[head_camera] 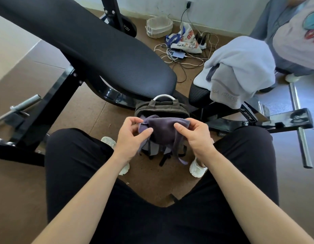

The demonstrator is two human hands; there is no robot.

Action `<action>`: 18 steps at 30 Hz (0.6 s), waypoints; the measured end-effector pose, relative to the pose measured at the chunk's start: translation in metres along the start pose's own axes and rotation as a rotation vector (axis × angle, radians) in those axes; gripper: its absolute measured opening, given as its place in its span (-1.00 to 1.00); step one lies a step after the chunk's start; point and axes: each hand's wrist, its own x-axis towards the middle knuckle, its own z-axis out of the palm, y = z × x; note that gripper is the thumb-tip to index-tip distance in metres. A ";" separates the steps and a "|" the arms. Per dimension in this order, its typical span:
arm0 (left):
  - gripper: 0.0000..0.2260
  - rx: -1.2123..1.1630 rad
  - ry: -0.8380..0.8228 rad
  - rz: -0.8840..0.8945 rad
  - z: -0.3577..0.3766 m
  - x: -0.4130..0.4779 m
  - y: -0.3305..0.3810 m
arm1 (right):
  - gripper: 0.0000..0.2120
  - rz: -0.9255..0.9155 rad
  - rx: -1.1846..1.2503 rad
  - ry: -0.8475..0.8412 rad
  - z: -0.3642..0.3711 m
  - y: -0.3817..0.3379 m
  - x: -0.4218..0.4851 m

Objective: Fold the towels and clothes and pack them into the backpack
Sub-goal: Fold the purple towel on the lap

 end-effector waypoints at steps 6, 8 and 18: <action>-0.85 -0.073 -0.099 0.076 0.016 -0.015 0.001 | -0.83 -0.134 -0.252 -0.139 0.028 0.002 -0.021; -0.80 -0.041 -0.166 0.088 0.017 -0.015 0.002 | -0.76 -0.156 -0.326 -0.163 0.030 0.002 -0.022; -0.57 0.013 -0.332 0.015 0.011 -0.009 -0.001 | -0.84 -0.161 -0.485 -0.318 0.026 0.004 -0.019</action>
